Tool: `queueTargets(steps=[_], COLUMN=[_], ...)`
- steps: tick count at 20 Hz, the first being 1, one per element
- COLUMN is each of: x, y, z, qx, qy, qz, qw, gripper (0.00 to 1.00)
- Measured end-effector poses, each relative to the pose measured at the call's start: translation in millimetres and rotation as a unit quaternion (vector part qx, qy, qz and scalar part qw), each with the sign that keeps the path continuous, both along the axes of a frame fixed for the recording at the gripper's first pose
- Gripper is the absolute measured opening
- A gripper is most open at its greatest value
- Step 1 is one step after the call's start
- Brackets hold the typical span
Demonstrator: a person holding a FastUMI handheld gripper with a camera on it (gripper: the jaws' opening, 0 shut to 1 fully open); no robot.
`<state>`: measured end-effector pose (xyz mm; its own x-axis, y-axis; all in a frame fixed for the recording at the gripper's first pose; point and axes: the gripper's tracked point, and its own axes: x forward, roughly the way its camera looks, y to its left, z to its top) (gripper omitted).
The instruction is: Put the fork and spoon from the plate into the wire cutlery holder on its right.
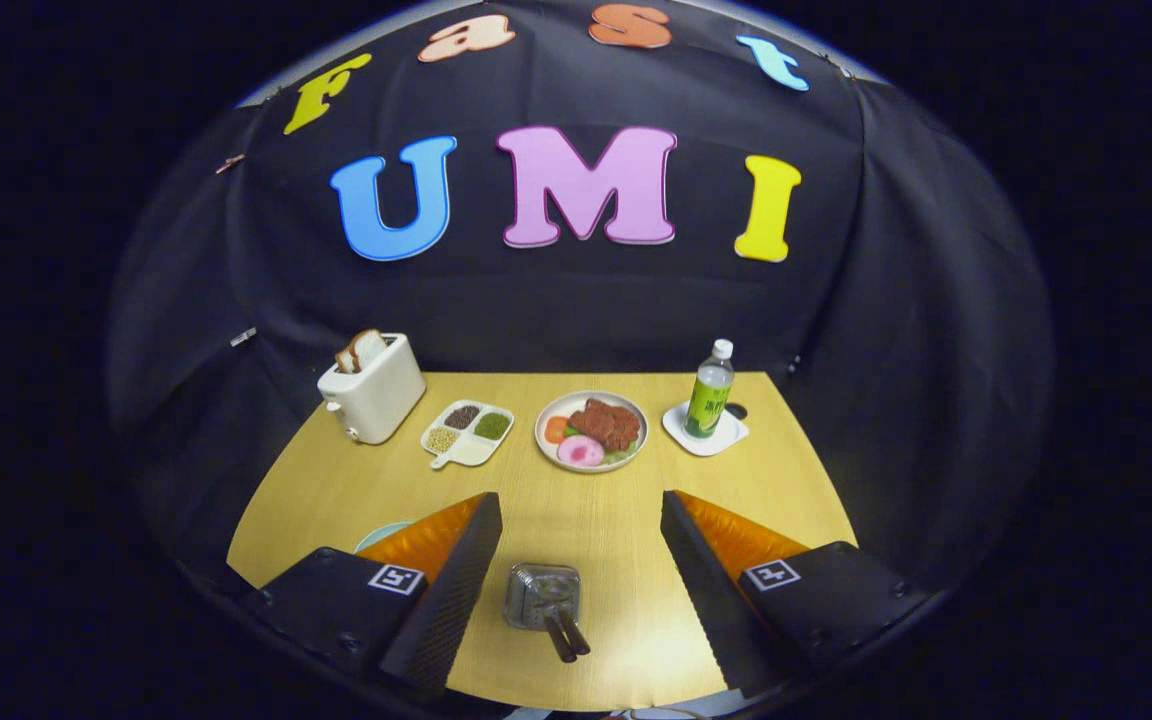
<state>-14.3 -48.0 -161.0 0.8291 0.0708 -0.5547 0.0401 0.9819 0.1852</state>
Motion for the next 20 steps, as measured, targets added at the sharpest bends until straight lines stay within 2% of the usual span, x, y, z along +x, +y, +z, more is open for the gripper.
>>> queueTargets(steps=[6,12,20], x=[-16,-27,-29], y=[-16,-34,-30], z=[42,46,43], qx=[-0.024,-0.052,-0.053], qy=[-0.114,-0.142,-0.146], qz=[0.002,-0.002,0.023], qw=[0.993,0.988,0.988], gripper=[0.99,0.98,0.98])
